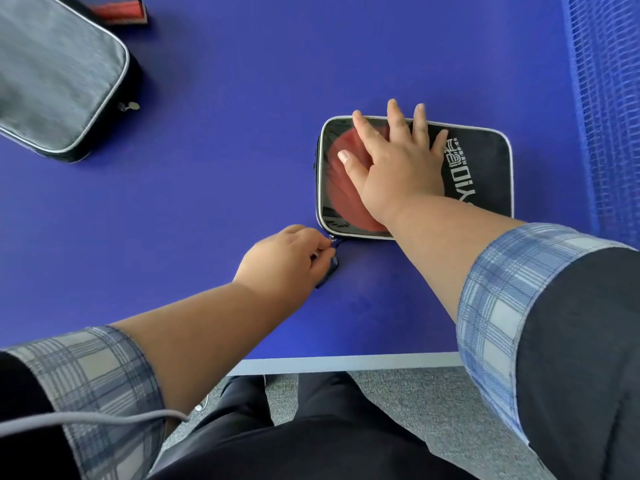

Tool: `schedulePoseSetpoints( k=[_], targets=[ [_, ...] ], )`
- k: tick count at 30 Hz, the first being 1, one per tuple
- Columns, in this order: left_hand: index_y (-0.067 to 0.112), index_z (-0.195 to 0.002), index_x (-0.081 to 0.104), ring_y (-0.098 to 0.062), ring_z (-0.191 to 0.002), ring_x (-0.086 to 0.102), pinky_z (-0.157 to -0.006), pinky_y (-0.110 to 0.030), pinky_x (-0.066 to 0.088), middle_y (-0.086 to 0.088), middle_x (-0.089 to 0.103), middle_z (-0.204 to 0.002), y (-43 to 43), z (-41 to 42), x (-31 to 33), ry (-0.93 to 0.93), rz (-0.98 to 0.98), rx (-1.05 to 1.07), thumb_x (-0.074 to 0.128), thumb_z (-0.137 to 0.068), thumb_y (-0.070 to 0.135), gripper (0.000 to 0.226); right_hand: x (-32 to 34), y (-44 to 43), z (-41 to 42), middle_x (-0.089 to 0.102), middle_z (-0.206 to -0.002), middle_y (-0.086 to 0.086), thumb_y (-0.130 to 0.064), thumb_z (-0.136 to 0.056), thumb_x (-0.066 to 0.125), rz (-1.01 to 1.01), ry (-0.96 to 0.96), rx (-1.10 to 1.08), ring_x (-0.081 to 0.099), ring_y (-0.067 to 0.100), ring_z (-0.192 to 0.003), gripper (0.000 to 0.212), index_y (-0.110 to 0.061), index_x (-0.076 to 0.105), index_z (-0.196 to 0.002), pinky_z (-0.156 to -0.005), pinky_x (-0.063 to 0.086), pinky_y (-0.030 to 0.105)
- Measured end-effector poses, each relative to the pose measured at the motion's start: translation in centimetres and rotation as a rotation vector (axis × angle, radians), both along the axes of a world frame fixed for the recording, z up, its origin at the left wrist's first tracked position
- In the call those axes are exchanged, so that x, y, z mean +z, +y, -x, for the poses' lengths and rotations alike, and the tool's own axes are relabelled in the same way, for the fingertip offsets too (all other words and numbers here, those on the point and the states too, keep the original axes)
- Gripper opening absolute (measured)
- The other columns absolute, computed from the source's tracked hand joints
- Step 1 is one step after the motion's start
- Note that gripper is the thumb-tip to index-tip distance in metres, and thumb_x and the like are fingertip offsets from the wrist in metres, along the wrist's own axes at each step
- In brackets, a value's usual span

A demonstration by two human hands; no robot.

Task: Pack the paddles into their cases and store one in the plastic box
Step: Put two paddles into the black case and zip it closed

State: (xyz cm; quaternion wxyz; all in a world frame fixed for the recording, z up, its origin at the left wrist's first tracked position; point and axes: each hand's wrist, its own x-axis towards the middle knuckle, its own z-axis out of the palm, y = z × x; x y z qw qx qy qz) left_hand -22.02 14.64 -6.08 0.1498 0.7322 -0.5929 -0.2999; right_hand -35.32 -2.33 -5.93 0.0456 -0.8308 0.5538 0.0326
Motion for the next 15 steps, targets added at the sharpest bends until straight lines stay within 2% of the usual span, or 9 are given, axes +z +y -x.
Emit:
schedulePoseSetpoints(
  k=[5, 11, 15],
  targets=[
    [0.034, -0.097, 0.068, -0.012, -0.072, 0.06, -0.064, -0.029, 0.051, 0.019, 0.052, -0.093, 0.4, 2.3, -0.4, 0.05, -0.007, 0.127, 0.053, -0.094, 0.049, 0.021, -0.1, 0.0, 0.1, 0.02, -0.165, 0.007, -0.076, -0.088, 0.014, 0.0, 0.008, 0.0, 0.009, 0.041, -0.151, 0.07, -0.049, 0.021, -0.152, -0.115, 0.01, 0.069],
    [0.036, -0.085, 0.06, -0.009, -0.067, 0.057, -0.056, -0.027, 0.048, 0.017, 0.052, -0.09, -0.1, 3.0, -0.3, 0.002, -0.062, 0.137, 0.051, -0.094, 0.051, 0.02, -0.4, -0.1, 0.2, 0.022, -0.165, 0.007, -0.076, -0.088, 0.014, 0.002, 0.007, 0.01, 0.01, 0.041, -0.151, 0.07, -0.048, 0.022, -0.152, -0.115, 0.01, 0.069],
    [0.034, -0.101, 0.063, -0.006, -0.079, 0.059, -0.066, -0.028, 0.051, 0.019, 0.055, -0.096, -0.6, 2.8, 0.1, 0.068, -0.173, 0.162, 0.054, -0.093, 0.052, 0.021, 0.0, -0.2, 0.2, 0.018, -0.166, 0.005, -0.079, -0.087, 0.017, -0.065, 0.021, 0.008, 0.005, 0.039, -0.151, 0.072, -0.049, 0.02, -0.152, -0.116, 0.006, 0.068]
  ],
)
